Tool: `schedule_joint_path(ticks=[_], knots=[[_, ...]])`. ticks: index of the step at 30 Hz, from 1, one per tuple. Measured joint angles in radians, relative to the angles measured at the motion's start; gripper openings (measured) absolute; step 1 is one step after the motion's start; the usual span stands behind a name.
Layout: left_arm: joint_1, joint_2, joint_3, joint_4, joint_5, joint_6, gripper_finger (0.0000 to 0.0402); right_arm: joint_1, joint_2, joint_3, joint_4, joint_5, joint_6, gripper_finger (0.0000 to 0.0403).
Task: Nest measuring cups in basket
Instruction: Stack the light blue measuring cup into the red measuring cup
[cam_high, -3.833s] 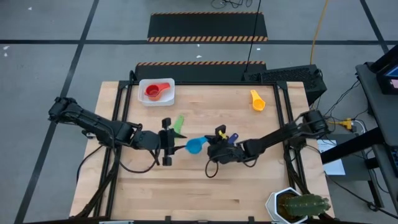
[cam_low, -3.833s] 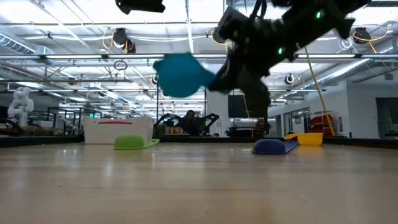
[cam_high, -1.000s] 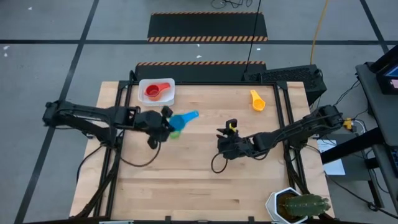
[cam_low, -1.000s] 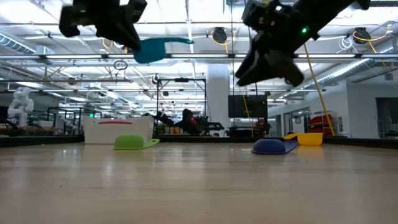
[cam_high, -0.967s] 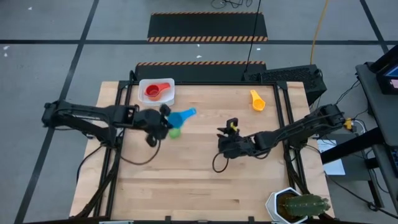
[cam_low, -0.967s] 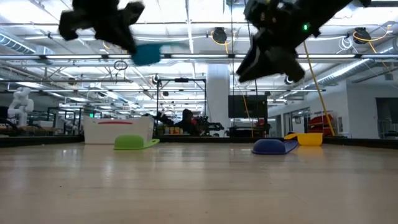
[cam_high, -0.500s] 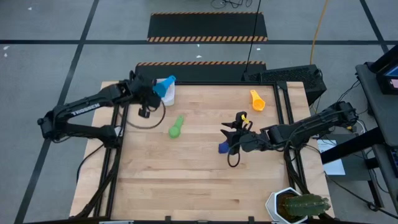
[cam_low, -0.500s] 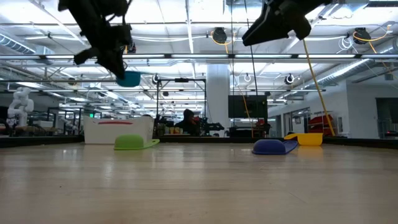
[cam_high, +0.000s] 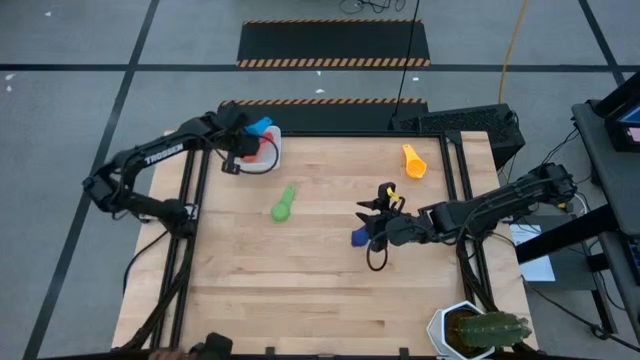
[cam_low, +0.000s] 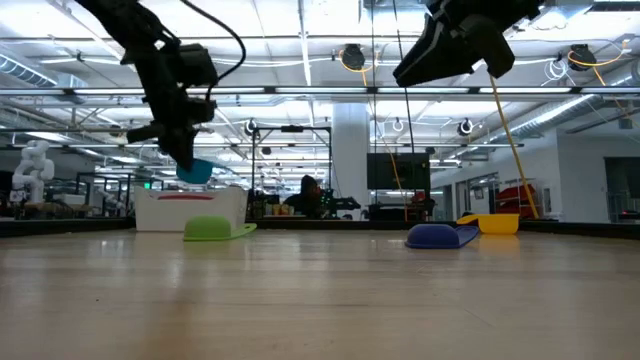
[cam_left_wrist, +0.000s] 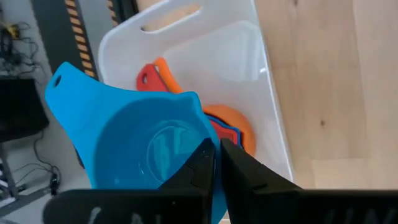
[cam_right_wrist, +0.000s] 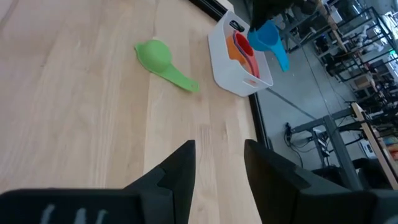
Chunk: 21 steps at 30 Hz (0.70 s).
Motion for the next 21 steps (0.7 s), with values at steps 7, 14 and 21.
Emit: schedule_joint_path(ticks=[7, 14, 21], knots=[[0.027, 0.039, 0.000, 0.017, 0.003, 0.103, 0.0008, 0.000, 0.000, -0.013, 0.002, 0.001, -0.002, 0.0130], [0.031, 0.041, 0.000, 0.017, 0.010, 0.155, 0.0049, 0.000, 0.000, -0.014, 0.003, 0.000, -0.002, 0.0130], [0.031, 0.045, 0.000, 0.008, 0.004, 0.164, 0.0052, 0.000, 0.000, -0.014, 0.003, -0.001, -0.002, 0.0130]])
